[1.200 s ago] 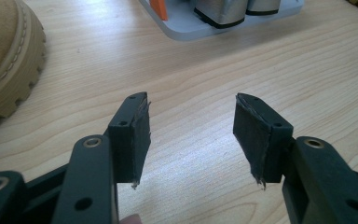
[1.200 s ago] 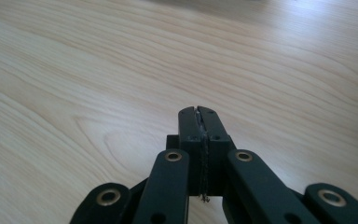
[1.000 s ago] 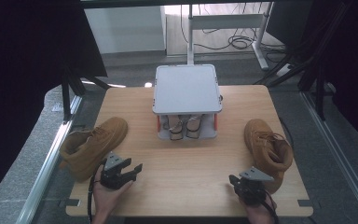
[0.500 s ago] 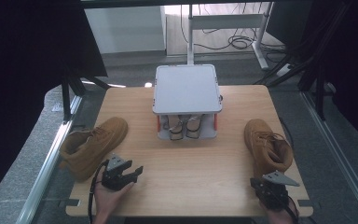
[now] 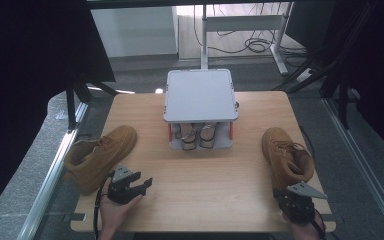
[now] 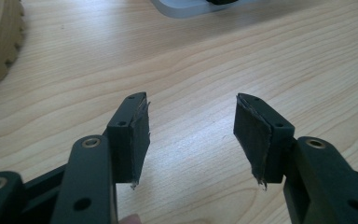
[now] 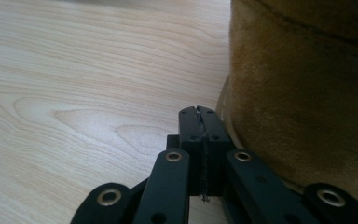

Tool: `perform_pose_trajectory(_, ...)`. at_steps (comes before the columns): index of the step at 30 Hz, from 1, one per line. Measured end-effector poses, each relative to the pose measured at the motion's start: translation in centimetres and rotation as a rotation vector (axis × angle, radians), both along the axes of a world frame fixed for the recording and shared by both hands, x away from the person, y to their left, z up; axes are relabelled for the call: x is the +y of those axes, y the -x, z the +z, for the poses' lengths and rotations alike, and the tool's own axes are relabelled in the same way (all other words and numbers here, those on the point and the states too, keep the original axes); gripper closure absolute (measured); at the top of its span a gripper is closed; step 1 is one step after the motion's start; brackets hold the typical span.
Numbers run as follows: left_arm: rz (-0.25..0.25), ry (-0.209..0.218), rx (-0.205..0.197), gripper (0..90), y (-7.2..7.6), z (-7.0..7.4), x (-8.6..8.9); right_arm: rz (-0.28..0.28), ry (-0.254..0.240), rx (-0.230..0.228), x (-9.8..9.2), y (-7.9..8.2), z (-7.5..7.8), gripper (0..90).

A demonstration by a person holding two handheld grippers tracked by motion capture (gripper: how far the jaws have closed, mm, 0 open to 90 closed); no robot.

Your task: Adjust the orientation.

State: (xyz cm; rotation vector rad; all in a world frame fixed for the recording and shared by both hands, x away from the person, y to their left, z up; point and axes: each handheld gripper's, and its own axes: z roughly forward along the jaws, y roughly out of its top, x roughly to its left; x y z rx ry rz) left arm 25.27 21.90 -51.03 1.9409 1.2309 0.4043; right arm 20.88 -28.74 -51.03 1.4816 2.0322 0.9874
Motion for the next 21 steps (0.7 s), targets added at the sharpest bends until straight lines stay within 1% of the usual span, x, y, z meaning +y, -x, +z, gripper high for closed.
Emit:
perform_pose_trajectory(1,0.0,0.0,0.002,45.3,0.0,0.0,0.0,0.006,-0.038,0.002,-0.5,0.0,0.0,89.6)
perform_pose_trajectory(3,0.001,0.002,0.004,45.3,0.0,-0.1,0.1,0.008,-0.042,0.005,-0.6,0.0,0.0,89.7)
perform_pose_trajectory(4,0.005,0.004,0.006,45.3,0.0,-0.1,0.2,0.01,-0.027,0.007,-0.7,0.0,0.1,89.7)
perform_pose_trajectory(5,0.006,0.003,0.004,45.3,0.0,-0.1,0.2,0.012,-0.025,0.007,-0.8,0.0,0.1,89.7)
perform_pose_trajectory(10,0.006,0.004,0.006,45.3,0.1,-0.1,0.3,0.011,-0.038,0.013,-1.4,0.2,0.1,89.8)
perform_pose_trajectory(13,-0.001,0.015,0.01,45.3,0.1,-0.1,0.3,0.012,-0.04,0.017,-1.7,0.2,0.1,89.8)
perform_pose_trajectory(16,-0.002,0.011,0.007,45.2,0.1,-0.1,0.2,-0.008,-0.023,0.021,-2.4,0.4,0.3,89.8)
perform_pose_trajectory(18,0.001,0.008,0.008,45.2,0.1,-0.1,0.2,-0.014,-0.021,0.022,-2.7,0.5,0.3,89.8)
perform_pose_trajectory(19,0.003,0.007,0.008,45.1,0.1,-0.1,0.2,-0.042,-0.016,0.017,-3.5,0.7,0.3,89.8)
perform_pose_trajectory(21,0.004,0.005,0.01,45.1,0.1,-0.2,0.2,-0.05,-0.017,0.014,-3.8,0.8,0.3,89.8)
